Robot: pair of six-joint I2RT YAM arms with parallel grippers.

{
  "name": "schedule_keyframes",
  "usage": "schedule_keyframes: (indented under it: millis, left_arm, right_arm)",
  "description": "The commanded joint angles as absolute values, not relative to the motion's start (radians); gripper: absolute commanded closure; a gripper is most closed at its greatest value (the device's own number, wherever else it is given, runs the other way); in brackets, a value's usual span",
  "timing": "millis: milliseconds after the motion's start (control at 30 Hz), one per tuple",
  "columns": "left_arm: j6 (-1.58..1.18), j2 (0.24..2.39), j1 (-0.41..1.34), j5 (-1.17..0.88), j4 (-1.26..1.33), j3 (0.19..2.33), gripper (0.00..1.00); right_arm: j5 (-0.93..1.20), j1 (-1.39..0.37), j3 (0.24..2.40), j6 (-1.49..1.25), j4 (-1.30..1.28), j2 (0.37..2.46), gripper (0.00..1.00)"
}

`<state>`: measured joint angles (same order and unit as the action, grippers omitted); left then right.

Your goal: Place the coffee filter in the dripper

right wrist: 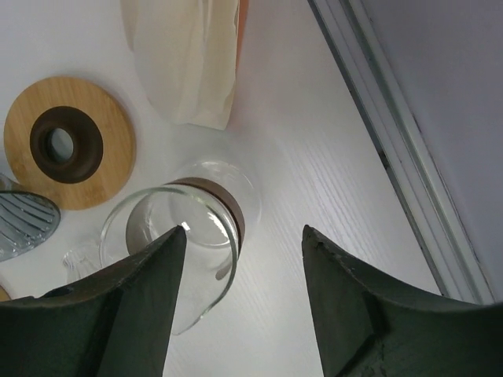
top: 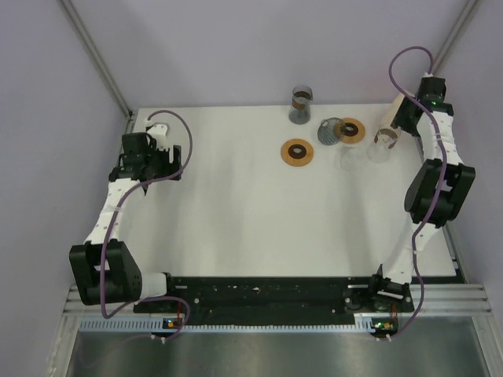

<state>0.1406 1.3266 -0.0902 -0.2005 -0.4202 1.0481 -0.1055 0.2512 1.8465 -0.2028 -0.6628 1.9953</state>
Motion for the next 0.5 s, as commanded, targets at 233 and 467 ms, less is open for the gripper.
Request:
schedule_keyframes:
  millis: [233, 467]
  left_arm:
    - [0.166, 1.31, -0.092, -0.227, -0.422, 1.065, 0.2]
    - [0.169, 1.304, -0.092, -0.212, -0.42, 1.058, 0.2]
  right_arm:
    - [-0.049, 0.258, 2.008, -0.172, -0.749, 2.121, 0.56]
    - [-0.04, 0.258, 2.046, -0.153, -0.795, 2.154, 0.81]
